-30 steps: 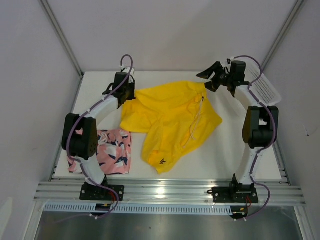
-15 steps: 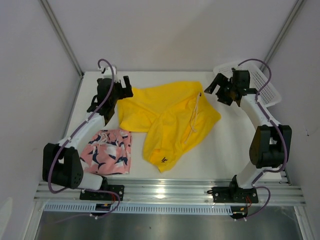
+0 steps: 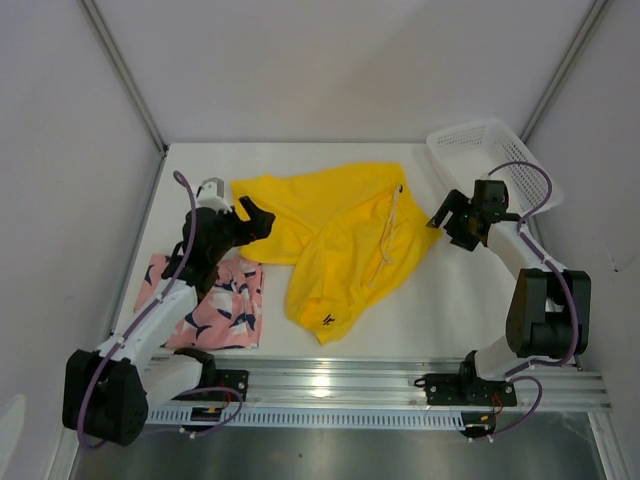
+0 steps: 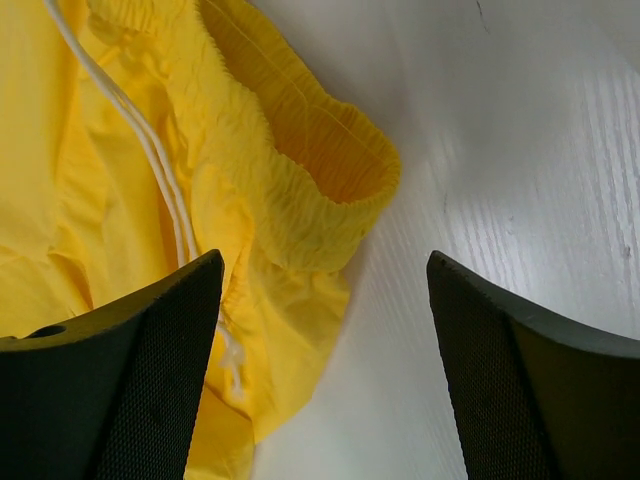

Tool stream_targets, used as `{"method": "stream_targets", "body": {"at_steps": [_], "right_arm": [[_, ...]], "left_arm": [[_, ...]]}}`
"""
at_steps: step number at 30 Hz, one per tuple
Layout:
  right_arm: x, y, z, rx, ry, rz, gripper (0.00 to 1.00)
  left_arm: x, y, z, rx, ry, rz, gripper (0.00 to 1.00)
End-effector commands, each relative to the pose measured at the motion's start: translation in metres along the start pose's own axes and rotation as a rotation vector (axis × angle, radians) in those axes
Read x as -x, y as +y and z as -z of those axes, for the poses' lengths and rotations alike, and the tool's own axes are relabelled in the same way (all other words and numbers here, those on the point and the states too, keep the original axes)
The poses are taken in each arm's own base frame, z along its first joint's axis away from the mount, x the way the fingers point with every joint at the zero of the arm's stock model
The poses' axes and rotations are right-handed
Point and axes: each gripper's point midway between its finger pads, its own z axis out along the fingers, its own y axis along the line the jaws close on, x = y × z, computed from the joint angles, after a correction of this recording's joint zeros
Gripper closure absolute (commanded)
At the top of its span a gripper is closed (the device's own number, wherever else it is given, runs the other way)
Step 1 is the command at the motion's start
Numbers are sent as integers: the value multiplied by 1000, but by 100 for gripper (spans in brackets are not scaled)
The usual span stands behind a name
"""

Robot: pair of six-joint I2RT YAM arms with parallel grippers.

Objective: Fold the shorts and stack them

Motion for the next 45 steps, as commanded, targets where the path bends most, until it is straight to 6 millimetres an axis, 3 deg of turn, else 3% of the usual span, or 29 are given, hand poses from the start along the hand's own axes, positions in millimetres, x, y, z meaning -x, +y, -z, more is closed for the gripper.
{"method": "stream_targets", "body": {"at_steps": [1, 5, 10, 11, 12, 14, 17, 19, 23, 26, 30, 32, 36, 37, 38, 39, 40, 41, 43, 44, 45], "right_arm": [[20, 14, -6, 44, -84, 54, 17], [15, 20, -16, 66, -72, 70, 17], [-2, 29, -26, 73, -42, 114, 22], [-5, 30, -28, 69, -36, 120, 28], [-7, 31, -28, 71, -33, 129, 46], [-15, 34, -30, 68, -18, 143, 63], [-19, 33, -30, 57, -15, 149, 83], [-19, 34, -30, 62, -13, 151, 90], [-18, 35, -28, 67, -14, 158, 93], [-18, 35, -27, 68, -17, 157, 98], [-17, 34, -26, 72, -13, 149, 99], [-18, 35, -26, 78, -11, 146, 99], [-17, 35, -24, 82, -18, 139, 99], [-17, 35, -22, 82, -23, 136, 100], [-15, 32, -22, 74, -29, 129, 100], [-13, 32, -19, 76, -41, 118, 100], [-13, 28, -18, 70, -45, 105, 100], [-11, 24, -17, 64, -55, 86, 100], [-3, 18, -9, 66, -96, 33, 100], [-5, 12, -9, 64, -106, 13, 100], [-6, 11, -7, 65, -113, -2, 100]], "left_arm": [[-5, -44, 23, -152, -5, 25, 1], [-38, -79, 46, -234, 65, -12, 1], [-88, -99, 66, -286, 227, -69, 1], [-101, -106, 72, -309, 266, -84, 1], [-112, -105, 75, -310, 301, -89, 1], [-130, -110, 83, -335, 351, -102, 1], [-156, -109, 94, -355, 441, -127, 1], [-169, -104, 97, -347, 489, -171, 1], [-194, -80, 105, -268, 596, -268, 1], [-197, -62, 102, -184, 593, -311, 1], [-201, -56, 100, -166, 600, -343, 6], [-199, -44, 92, -87, 589, -375, 17], [-188, -32, 70, 32, 526, -432, 54], [-193, -27, 62, 56, 538, -447, 62], [-193, -30, 56, 48, 545, -462, 79], [-189, -34, 46, 40, 539, -455, 90], [-199, -28, 40, 55, 583, -467, 100], [-192, -32, 30, 50, 569, -473, 100], [-173, -22, 8, 74, 531, -408, 100], [-171, -29, 0, 11, 548, -362, 100], [-145, -21, -17, 19, 489, -291, 100]]}}
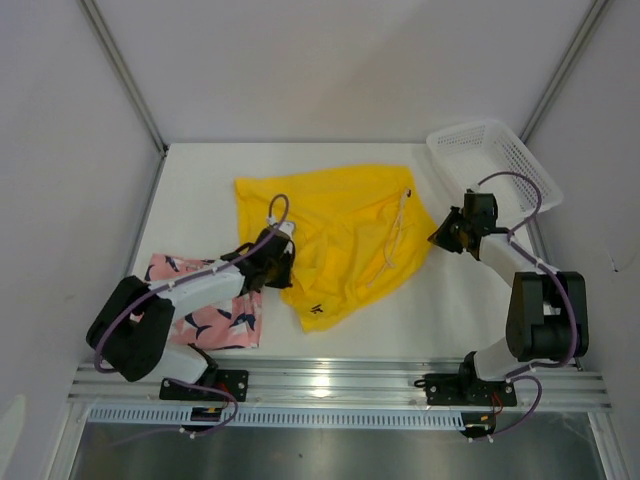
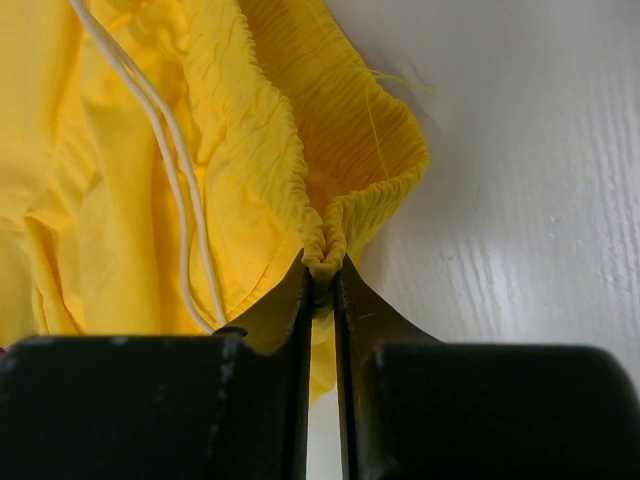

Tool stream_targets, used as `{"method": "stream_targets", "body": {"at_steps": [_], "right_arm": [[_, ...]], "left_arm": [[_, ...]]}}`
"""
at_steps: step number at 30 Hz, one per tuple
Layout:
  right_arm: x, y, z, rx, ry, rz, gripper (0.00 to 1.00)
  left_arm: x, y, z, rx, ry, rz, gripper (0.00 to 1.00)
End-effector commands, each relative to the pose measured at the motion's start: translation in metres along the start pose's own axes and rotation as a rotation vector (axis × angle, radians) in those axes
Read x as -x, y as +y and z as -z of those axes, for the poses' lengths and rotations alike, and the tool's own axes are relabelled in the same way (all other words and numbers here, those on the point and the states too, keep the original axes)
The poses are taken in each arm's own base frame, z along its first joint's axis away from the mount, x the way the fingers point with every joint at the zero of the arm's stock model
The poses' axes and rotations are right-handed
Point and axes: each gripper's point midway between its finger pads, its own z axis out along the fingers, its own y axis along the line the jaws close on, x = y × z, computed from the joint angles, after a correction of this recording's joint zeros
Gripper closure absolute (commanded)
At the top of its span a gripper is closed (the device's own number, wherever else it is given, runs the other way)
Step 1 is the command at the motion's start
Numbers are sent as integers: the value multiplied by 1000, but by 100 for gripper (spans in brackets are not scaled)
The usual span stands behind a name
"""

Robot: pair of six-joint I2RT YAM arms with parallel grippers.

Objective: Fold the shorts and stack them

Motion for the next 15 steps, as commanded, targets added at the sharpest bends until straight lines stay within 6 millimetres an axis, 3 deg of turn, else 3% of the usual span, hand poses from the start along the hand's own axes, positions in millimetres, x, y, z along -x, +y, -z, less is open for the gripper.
{"method": "stream_targets", "body": {"at_steps": [1, 4, 6, 7, 9, 10, 13, 14, 15], "right_arm": [[27, -9, 18, 11, -126, -95, 100], [22, -17, 21, -4, -128, -121, 100], [9, -18, 23, 5, -115, -139, 100], [2, -17, 25, 15, -109, -143, 100], [-14, -12, 32, 42, -105, -145, 100], [-24, -5, 34, 48, -89, -120, 100], [-39, -2, 44, 32, -71, -76, 100], [-45, 2, 46, 38, -58, -56, 100], [-48, 3, 50, 37, -60, -38, 100]], "left_arm": [[81, 15, -1, -94, -174, 107, 100], [140, 49, 5, -44, -256, 174, 100], [151, 74, -3, -19, -253, 227, 100], [177, 79, 3, -31, -299, 241, 100], [177, 94, -15, -36, -246, 278, 100], [203, 98, -11, -42, -287, 282, 100], [216, 126, -29, -19, -276, 335, 100], [239, 130, -23, -29, -319, 338, 100], [240, 143, -27, -19, -310, 360, 100]]}}
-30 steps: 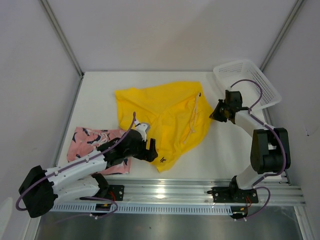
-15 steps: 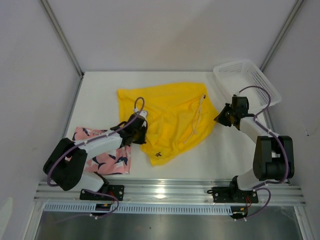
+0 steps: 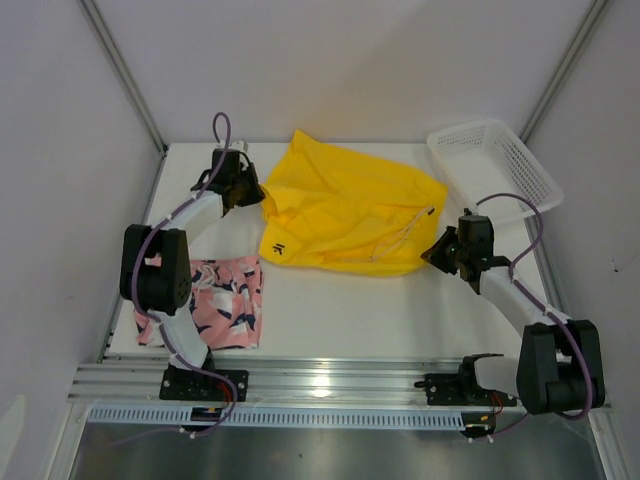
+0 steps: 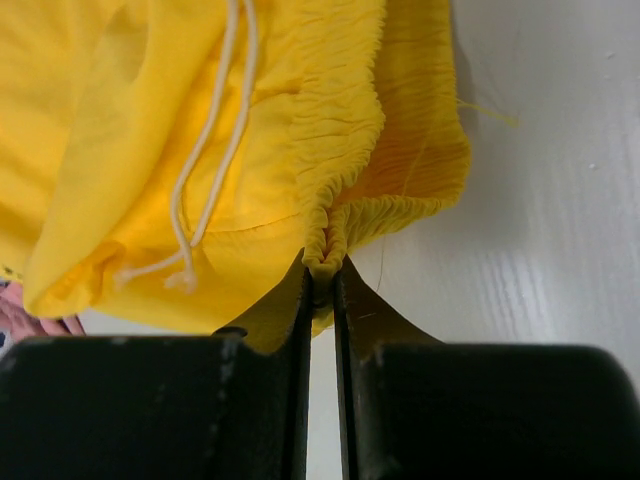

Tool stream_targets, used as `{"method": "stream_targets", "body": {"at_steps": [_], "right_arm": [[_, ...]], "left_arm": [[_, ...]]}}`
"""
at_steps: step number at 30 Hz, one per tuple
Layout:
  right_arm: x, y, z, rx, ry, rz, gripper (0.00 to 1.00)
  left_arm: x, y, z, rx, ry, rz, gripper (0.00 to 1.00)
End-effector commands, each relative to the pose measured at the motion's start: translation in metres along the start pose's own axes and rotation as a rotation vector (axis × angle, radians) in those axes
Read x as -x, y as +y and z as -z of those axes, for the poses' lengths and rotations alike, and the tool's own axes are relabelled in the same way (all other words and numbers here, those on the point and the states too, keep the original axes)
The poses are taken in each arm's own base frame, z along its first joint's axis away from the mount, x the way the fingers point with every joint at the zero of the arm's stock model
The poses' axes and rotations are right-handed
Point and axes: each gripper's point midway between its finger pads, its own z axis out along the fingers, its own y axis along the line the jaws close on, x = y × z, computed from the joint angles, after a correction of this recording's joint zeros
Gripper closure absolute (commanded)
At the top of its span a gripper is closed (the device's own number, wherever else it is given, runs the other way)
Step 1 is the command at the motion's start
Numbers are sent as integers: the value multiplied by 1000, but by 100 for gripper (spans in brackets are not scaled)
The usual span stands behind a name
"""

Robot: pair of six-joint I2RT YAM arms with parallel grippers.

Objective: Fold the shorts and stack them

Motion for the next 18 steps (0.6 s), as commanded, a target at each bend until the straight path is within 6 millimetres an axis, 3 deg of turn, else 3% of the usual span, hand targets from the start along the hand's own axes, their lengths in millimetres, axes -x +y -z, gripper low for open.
{"method": "stream_targets", "body": {"at_steps": [1, 2, 4, 5, 6, 8, 9, 10, 12, 13, 15, 16, 17, 18], "right_arm": [[-13, -1, 13, -25, -1, 48, 100], [-17, -3, 14, -33, 2, 56, 100], [-25, -7, 16, -45, 11, 64, 100], [-30, -12, 15, -56, 22, 64, 100], [-31, -15, 14, -66, 27, 65, 94], [-37, -18, 11, -74, 63, 79, 77], [-40, -18, 10, -68, 79, 80, 52], [-43, -17, 10, -63, 92, 77, 41], [-45, -15, 10, -46, 98, 69, 32], [-43, -13, 11, -35, 87, 69, 27], [-33, -7, 14, -22, 54, 61, 27], [-28, -5, 14, -14, 41, 61, 27], [-19, -1, 16, -7, 24, 62, 27], [-15, 1, 16, -5, 17, 62, 27]], "left_arm": [[26, 15, -16, -21, 0, 34, 100], [47, 14, -17, -21, -35, 37, 100], [46, 32, -25, 15, -9, 73, 97], [54, 33, -24, 11, -23, 93, 63], [55, 37, -24, 15, -23, 105, 48], [60, 35, -13, 11, -42, 105, 33], [55, 34, -10, 8, -46, 101, 23], [48, 35, -6, 14, -46, 101, 16], [60, 27, 18, 2, -105, 86, 7], [42, 32, 22, 12, -79, 93, 5], [50, 16, 45, -38, -128, 79, 1], [29, 17, 47, -45, -92, 85, 1], [32, 2, 61, -88, -120, 69, 1], [21, -2, 65, -101, -107, 64, 1]]}}
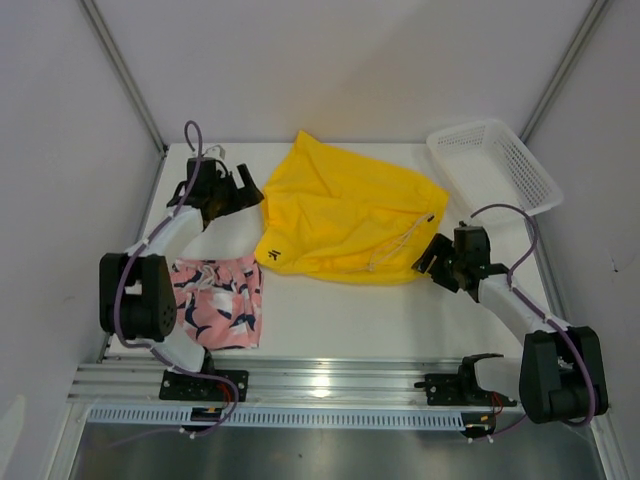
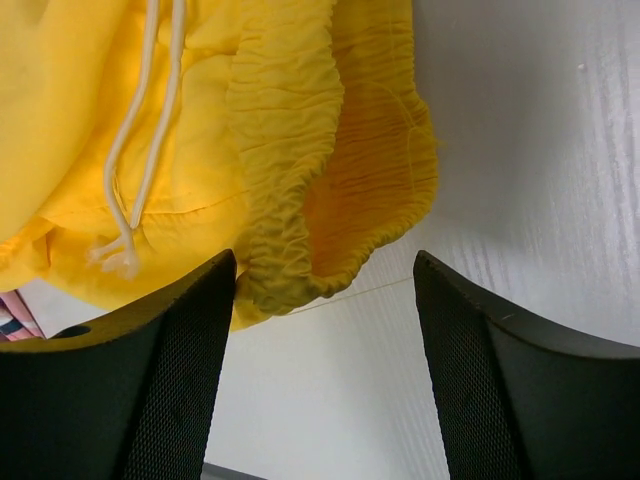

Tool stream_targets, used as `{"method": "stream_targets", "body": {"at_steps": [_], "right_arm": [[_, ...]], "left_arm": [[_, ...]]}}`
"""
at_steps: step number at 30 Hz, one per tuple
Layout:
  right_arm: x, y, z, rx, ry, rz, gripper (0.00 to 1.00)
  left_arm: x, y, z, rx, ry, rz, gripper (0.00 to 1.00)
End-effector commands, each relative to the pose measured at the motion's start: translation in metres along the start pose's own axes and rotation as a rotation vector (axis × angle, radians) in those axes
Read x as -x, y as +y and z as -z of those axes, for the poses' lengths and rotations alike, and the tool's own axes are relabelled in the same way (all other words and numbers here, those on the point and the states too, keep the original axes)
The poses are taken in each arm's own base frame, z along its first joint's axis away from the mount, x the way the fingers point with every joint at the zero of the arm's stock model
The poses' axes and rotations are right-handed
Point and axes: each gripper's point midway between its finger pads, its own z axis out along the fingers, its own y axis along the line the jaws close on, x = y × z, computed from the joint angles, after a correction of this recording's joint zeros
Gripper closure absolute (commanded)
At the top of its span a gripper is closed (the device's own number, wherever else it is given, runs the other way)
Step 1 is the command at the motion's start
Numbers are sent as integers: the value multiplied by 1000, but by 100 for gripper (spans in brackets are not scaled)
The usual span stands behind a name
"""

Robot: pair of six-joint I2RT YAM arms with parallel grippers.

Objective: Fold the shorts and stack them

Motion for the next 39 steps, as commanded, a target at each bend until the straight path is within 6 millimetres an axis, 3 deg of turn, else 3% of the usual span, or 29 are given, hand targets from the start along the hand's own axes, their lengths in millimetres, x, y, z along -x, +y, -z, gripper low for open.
{"method": "stream_targets", "body": {"at_steps": [1, 3, 5, 7, 8, 9, 11, 13, 15, 17, 18, 28, 39], "right_arm": [[30, 12, 9, 31, -72, 7, 27], [38, 8, 7, 26, -74, -12, 28], [49, 7, 7, 39, -88, -32, 29], [57, 8, 1, 49, -91, -44, 30], [59, 7, 0, 42, -91, -47, 30], [60, 2, -4, 19, -82, -45, 30], [68, 0, -6, 9, -97, -45, 31], [74, -1, -8, 30, -105, -66, 31], [78, 5, -10, 70, -105, -71, 32], [77, 6, -13, 84, -92, -82, 34], [78, 8, -14, 98, -95, -83, 34], [68, 13, -22, 157, -53, -92, 39], [67, 13, -19, 172, -78, -96, 40]], "left_arm": [[-4, -38, 38, -126, -64, -43, 1], [-18, -49, 50, -143, -64, -61, 1], [-46, -55, 53, -185, -25, -49, 1], [-52, -69, 68, -251, -37, -12, 1], [-71, -67, 69, -268, -9, -1, 1], [-69, -74, 80, -299, -31, 1, 1], [-90, -72, 87, -295, 1, 32, 1], [-95, -72, 98, -286, -19, 63, 1], [-114, -62, 99, -233, 38, 133, 1], [-122, -68, 103, -267, 65, 145, 1], [-134, -64, 101, -257, 86, 171, 1], [-168, -74, 97, -274, 184, 329, 1], [-174, -44, 60, -92, 134, 558, 5]]}}
